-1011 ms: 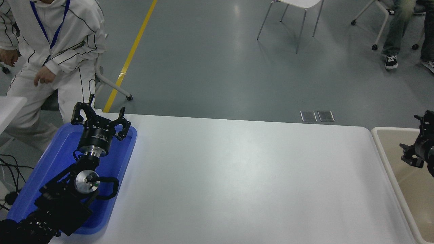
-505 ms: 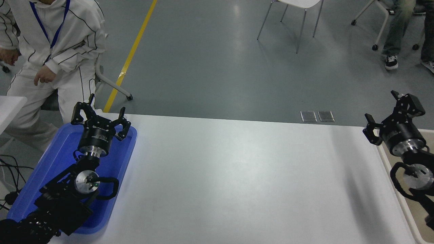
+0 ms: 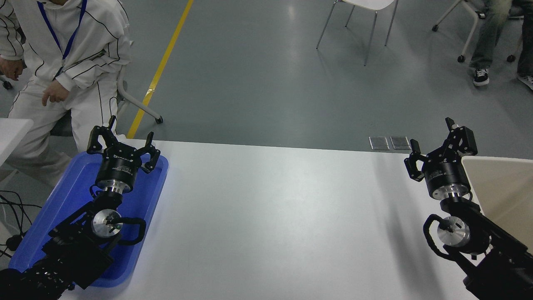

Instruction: Pick up paper ball place in dustbin

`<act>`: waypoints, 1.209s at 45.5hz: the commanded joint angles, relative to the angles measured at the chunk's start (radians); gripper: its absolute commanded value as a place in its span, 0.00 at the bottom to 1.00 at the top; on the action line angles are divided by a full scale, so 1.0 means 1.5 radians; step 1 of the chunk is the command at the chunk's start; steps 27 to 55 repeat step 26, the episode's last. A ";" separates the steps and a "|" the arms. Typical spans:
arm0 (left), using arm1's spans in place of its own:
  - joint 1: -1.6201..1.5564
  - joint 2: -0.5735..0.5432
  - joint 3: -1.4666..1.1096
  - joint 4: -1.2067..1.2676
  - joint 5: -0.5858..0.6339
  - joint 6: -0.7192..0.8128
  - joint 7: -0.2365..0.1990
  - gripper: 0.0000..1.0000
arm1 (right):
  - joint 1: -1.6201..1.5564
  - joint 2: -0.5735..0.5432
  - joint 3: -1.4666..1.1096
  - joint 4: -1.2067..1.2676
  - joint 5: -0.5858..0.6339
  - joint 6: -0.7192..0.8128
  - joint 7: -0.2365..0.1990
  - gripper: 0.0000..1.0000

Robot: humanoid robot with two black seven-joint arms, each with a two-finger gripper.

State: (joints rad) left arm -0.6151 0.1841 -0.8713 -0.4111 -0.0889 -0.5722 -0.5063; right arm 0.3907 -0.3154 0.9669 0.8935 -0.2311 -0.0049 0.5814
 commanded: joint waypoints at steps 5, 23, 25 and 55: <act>0.000 0.000 0.000 0.000 0.000 0.000 0.000 1.00 | -0.004 0.020 -0.009 0.006 -0.037 -0.024 0.009 1.00; 0.000 0.000 0.000 0.000 0.000 0.000 0.000 1.00 | -0.012 0.021 -0.022 0.002 -0.037 -0.023 0.009 1.00; 0.000 0.000 0.000 0.000 0.000 0.000 0.000 1.00 | -0.012 0.022 -0.022 0.002 -0.036 -0.023 0.010 1.00; 0.000 0.000 0.000 0.000 0.000 0.000 0.000 1.00 | -0.012 0.022 -0.022 0.002 -0.036 -0.023 0.010 1.00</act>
